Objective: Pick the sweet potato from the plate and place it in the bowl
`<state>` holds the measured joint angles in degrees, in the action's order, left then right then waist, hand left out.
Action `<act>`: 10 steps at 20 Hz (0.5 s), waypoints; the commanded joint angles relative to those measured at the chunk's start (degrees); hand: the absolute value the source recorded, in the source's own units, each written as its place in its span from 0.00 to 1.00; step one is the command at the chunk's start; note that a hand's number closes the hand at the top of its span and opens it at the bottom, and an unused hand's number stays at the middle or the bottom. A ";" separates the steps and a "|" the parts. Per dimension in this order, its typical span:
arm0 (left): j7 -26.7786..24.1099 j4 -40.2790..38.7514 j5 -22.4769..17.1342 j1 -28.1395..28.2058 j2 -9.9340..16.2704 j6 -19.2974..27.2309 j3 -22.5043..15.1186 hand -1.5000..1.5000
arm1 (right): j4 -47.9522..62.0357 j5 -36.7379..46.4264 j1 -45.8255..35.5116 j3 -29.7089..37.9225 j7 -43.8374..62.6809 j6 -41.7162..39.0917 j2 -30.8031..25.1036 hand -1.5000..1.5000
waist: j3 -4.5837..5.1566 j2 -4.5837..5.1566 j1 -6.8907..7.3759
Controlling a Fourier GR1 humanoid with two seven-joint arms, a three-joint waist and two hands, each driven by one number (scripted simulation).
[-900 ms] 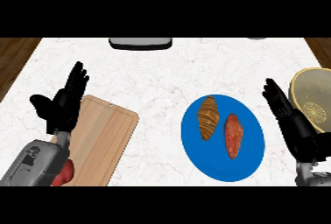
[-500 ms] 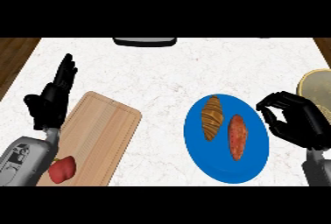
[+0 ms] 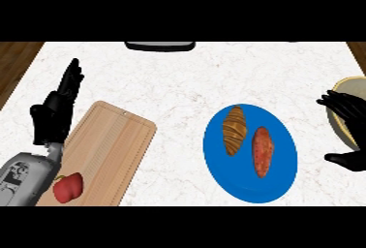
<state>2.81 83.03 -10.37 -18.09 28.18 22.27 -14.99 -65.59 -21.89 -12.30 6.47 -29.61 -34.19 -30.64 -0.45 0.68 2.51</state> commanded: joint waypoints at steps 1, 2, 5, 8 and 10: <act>1.62 1.25 0.79 0.02 -0.15 0.76 0.06 0.50 | 3.64 7.51 -3.07 -1.23 -7.06 -8.25 -7.77 0.00 | 0.25 -0.31 -0.71; -0.36 0.95 0.58 2.06 -0.31 0.31 0.15 0.50 | 6.27 8.64 -5.25 -1.07 -8.02 -8.97 -9.34 0.00 | 0.24 -0.11 0.03; 1.65 1.68 0.11 -0.02 0.42 -0.92 0.99 0.50 | 5.42 16.35 -8.07 -6.37 -8.54 -5.78 -9.59 0.00 | 0.29 -0.19 -0.28; 1.67 3.40 1.12 1.95 0.64 -0.78 0.23 0.50 | 3.49 21.38 -11.03 -9.95 -6.27 -4.45 -12.93 0.00 | 0.36 -0.38 -0.22; 1.44 1.57 2.06 1.57 -0.27 0.62 0.70 0.50 | 1.90 24.64 -13.17 -12.75 -4.81 -3.93 -14.14 0.00 | 0.41 -0.35 -0.77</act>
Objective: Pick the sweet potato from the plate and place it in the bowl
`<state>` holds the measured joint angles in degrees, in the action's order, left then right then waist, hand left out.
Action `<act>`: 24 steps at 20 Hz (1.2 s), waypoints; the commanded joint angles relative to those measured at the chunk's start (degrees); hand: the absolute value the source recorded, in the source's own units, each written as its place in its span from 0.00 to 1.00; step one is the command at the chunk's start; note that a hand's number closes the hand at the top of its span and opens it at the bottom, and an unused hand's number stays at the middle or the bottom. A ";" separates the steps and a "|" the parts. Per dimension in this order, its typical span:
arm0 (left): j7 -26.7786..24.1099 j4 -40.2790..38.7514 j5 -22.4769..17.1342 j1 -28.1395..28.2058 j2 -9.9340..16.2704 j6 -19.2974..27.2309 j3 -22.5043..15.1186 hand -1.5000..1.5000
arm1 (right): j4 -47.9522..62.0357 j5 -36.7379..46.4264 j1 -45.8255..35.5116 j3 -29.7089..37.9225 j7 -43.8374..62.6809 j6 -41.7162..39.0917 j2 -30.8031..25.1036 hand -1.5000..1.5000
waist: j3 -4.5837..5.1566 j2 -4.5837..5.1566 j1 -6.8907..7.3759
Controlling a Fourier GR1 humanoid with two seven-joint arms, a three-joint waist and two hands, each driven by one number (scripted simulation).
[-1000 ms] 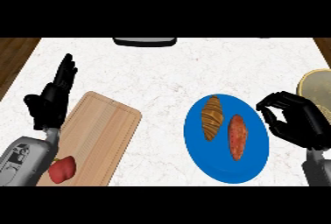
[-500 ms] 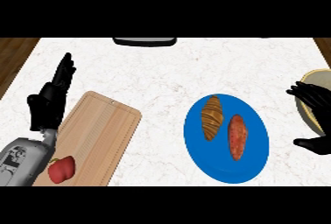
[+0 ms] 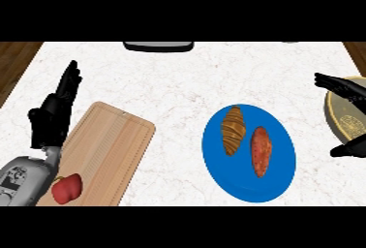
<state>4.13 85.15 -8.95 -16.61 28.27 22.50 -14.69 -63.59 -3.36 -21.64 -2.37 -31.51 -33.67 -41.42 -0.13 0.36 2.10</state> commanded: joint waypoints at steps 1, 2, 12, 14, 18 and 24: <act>3.23 0.56 1.26 -2.49 -0.19 0.60 -0.01 0.50 | 1.95 7.59 -5.37 -5.13 -4.57 -5.19 -3.30 0.00 | 0.02 0.06 -0.21; 0.21 -1.86 1.48 -0.52 -0.55 -0.01 0.51 0.50 | -0.41 8.50 -5.77 -6.86 -2.73 -3.54 -1.08 0.00 | 0.11 -0.07 -0.85; 1.07 0.23 2.97 0.72 -1.79 -0.88 2.77 0.50 | -5.06 14.47 -7.69 -15.69 1.56 -5.43 3.15 0.00 | 0.15 -0.29 -1.85; 3.18 6.30 3.03 5.53 -0.91 -1.34 2.15 0.50 | -2.61 17.38 -8.12 -16.81 0.72 -4.83 3.25 0.00 | 0.12 -0.32 -1.09; 3.37 0.59 4.11 -0.11 -2.66 -2.13 3.66 0.50 | -3.40 23.40 -6.80 -20.63 2.35 -3.13 3.58 0.00 | 0.13 -0.20 -1.90; 5.56 7.17 6.97 4.21 -2.94 -2.53 4.95 0.50 | -2.33 28.37 -8.45 -20.71 9.47 -2.57 10.20 0.00 | 0.12 -0.33 -1.56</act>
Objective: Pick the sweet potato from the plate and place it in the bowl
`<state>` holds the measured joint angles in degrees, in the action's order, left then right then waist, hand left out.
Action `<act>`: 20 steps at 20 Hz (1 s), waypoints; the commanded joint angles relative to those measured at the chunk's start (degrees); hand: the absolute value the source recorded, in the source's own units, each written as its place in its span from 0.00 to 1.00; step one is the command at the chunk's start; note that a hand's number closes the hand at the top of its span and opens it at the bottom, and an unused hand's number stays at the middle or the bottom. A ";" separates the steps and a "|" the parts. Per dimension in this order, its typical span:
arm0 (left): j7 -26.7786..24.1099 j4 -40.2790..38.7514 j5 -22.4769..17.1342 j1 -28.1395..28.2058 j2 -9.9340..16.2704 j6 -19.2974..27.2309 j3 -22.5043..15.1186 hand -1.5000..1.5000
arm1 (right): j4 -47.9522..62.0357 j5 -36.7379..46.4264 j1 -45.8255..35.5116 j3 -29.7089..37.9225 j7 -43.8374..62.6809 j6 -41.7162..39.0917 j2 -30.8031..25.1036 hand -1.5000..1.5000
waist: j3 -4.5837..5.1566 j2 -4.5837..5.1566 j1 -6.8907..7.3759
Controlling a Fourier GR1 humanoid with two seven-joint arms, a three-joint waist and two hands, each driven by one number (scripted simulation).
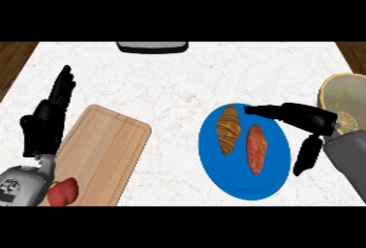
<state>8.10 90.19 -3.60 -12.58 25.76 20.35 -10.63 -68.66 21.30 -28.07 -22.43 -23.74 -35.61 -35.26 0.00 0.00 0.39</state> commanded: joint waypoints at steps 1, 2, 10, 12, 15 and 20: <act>0.41 -1.91 1.55 -2.34 -2.56 -1.50 1.59 0.50 | -1.28 4.57 2.60 0.10 0.62 0.02 2.59 0.00 | 0.00 0.00 -0.42; -3.18 -3.37 1.49 0.49 -2.63 -2.26 1.86 0.50 | 2.52 3.75 -2.87 1.01 3.93 -1.80 6.60 0.00 | 0.01 0.06 -0.05; 3.72 -0.65 5.79 -3.60 -5.71 -2.58 3.00 0.50 | 13.80 12.38 -1.83 2.23 -7.66 2.75 8.64 0.00 | -0.03 0.12 -0.12; 1.26 1.07 4.57 0.91 -4.23 -5.17 5.36 0.50 | 11.98 14.47 1.03 1.26 -9.45 3.92 8.32 0.00 | -0.01 0.02 -0.13; -0.81 -1.80 7.10 0.18 -6.84 -4.63 5.14 0.50 | 9.95 15.52 0.32 2.06 -3.62 3.40 12.64 0.00 | 0.01 -0.03 -0.38; 1.24 1.26 6.94 0.48 -6.74 -6.09 5.50 0.50 | 21.26 21.76 -5.62 -0.07 -11.60 11.38 16.56 1.00 | -0.03 0.18 0.47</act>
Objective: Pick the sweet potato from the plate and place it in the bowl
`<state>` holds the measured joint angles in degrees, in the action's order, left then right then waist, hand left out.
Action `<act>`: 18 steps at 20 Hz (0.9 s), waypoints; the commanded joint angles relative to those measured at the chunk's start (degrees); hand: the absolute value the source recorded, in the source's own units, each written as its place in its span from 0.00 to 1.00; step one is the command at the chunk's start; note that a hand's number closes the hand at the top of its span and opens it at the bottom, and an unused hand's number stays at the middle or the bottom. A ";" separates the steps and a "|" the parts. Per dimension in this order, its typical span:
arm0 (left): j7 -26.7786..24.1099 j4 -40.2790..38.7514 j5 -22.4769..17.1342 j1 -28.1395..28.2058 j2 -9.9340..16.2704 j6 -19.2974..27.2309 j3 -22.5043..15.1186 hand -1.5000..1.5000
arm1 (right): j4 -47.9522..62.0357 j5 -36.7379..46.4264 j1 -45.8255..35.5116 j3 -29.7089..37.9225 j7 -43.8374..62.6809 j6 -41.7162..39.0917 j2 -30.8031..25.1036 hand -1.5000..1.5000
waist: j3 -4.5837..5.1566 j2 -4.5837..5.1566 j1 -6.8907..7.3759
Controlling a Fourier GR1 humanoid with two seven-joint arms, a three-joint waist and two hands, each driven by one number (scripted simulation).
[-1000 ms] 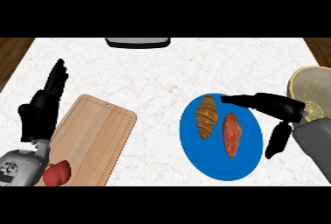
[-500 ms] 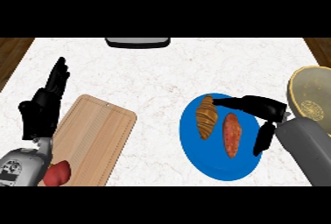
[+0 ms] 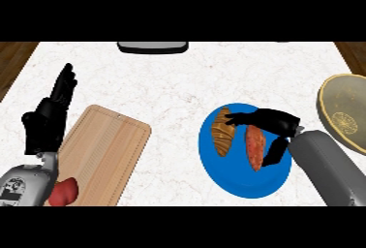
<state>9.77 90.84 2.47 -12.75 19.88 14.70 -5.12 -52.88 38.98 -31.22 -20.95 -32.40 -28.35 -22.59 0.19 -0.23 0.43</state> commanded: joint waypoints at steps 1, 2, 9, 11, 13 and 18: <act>0.45 3.20 0.35 2.37 -1.14 -0.31 0.89 0.50 | 2.44 4.94 1.53 -1.82 -4.39 5.57 2.44 1.00 | -0.21 0.27 0.09; 1.46 2.33 -0.32 0.53 0.82 -2.88 2.64 0.50 | 1.41 4.33 0.06 -0.61 -4.56 3.38 2.46 1.00 | -0.20 0.26 -0.05; -1.32 2.68 0.12 4.10 -1.54 -4.42 3.39 0.50 | 4.68 5.24 -0.11 2.21 -6.84 4.80 5.22 1.00 | -0.20 0.28 0.15; -1.29 -0.15 1.91 1.05 -2.13 -3.83 4.17 0.50 | -1.48 4.79 4.51 2.84 -8.22 3.84 2.58 1.00 | -0.18 0.18 -0.45; -2.67 -1.83 3.08 1.73 -2.46 -1.62 3.90 0.50 | -12.15 5.60 13.23 0.01 3.17 5.89 4.90 1.00 | -0.08 -0.42 -2.28; -1.38 -1.15 2.63 4.27 -1.50 -1.34 5.09 0.50 | -20.63 12.37 24.77 -5.26 18.68 13.22 10.57 1.00 | 0.17 -1.63 -5.50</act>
<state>9.23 90.19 4.46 -10.45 18.62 12.35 -0.49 -67.65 47.46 -16.49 -20.78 -22.79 -17.86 -16.59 1.10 -2.40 -3.39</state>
